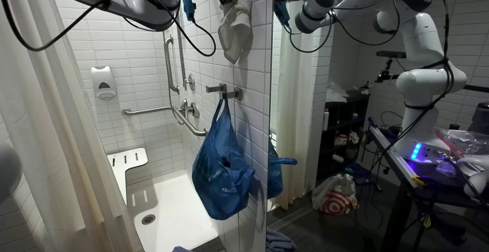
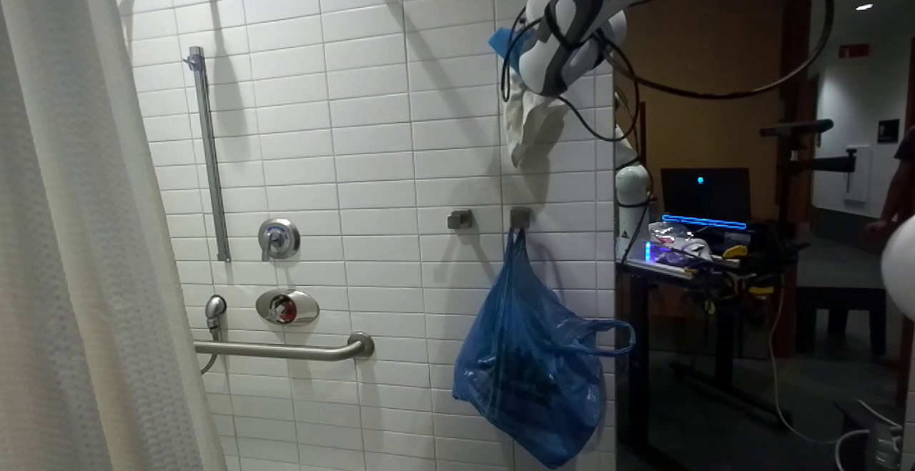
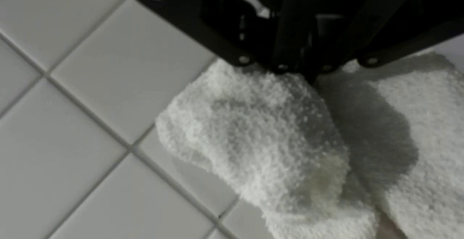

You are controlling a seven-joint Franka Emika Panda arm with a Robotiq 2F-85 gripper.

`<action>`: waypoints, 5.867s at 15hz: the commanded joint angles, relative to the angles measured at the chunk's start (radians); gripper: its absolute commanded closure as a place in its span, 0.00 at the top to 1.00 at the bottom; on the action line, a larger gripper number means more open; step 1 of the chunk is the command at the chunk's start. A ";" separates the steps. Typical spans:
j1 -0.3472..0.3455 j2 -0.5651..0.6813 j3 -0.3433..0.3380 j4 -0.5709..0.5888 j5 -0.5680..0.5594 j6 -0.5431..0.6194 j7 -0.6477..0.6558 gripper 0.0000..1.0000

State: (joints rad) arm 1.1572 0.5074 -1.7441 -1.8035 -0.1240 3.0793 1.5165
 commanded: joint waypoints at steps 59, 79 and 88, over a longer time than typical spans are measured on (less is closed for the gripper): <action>-0.048 0.109 -0.046 0.115 0.322 -0.113 -0.238 0.02; -0.080 0.350 -0.167 0.296 0.381 -0.201 -0.259 0.02; -0.249 0.329 -0.094 0.546 0.316 -0.415 -0.241 0.02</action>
State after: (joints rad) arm 0.9789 0.8454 -1.8727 -1.3592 0.2265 2.7264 1.2616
